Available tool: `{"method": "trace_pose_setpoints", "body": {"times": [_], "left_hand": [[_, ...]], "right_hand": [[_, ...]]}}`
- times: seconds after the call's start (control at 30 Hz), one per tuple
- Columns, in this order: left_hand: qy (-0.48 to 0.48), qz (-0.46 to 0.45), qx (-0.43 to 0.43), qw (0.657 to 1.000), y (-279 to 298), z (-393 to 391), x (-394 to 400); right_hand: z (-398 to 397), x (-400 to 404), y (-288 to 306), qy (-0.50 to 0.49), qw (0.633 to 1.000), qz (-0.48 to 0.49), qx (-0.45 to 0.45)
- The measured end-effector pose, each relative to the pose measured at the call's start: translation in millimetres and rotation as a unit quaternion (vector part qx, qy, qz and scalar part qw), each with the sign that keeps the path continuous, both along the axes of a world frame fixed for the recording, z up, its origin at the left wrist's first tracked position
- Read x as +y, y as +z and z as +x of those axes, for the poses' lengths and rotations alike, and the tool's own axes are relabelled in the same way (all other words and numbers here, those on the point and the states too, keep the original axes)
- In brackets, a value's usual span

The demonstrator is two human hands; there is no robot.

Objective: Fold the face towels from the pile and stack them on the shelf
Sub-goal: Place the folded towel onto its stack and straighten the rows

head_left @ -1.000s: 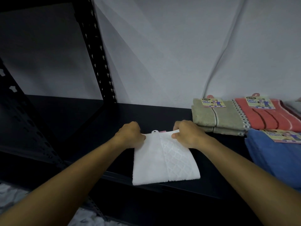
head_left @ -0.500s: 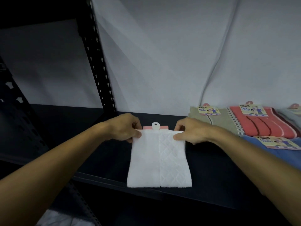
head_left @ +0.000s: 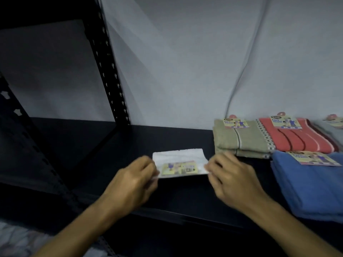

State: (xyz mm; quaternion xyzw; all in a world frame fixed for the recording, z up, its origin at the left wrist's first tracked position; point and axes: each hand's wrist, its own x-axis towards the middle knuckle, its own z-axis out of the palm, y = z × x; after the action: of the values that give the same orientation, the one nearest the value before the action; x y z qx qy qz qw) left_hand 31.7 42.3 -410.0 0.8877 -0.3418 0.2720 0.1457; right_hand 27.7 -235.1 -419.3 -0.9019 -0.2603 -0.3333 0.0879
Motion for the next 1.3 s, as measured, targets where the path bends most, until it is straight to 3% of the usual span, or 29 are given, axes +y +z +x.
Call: {"method": "trace_pose_setpoints", "body": {"times": [0.1,0.23,0.47,0.63,0.7,0.77,0.93,1.3], "left_hand": [[0.007,0.006,0.052,0.999,-35.3,-18.8,4.1],[0.031,-0.054,0.106,0.992,-48.0,-23.4,7.7],[0.018,-0.024,0.160,0.987,-43.0,-27.6,13.3],[0.072,-0.199,0.235,0.949,-21.4,-6.1,5.0],[0.129,-0.153,0.240,0.950,-11.2,14.2,-5.5],[0.149,-0.051,0.281,0.947,-7.8,32.2,-20.8],[0.134,0.102,0.351,0.921,-23.8,53.8,-48.9],[0.170,0.175,0.380,0.892,-36.2,58.9,-43.6]], "right_hand": [[-19.2,-2.1,-38.3,0.030,0.996,0.009,0.081],[-23.4,-4.2,-46.8,0.040,0.980,0.102,0.165],[-26.6,-11.6,-41.4,0.045,0.972,0.066,0.222],[0.4,-12.9,-8.4,0.010,0.947,0.094,0.308],[19.9,-0.8,2.9,-0.036,0.957,0.094,0.272],[36.9,17.5,5.1,-0.054,0.961,0.063,0.262],[58.0,51.0,-19.8,-0.030,0.922,-0.012,0.386],[63.2,47.8,-39.5,-0.046,0.910,-0.060,0.407]]}}
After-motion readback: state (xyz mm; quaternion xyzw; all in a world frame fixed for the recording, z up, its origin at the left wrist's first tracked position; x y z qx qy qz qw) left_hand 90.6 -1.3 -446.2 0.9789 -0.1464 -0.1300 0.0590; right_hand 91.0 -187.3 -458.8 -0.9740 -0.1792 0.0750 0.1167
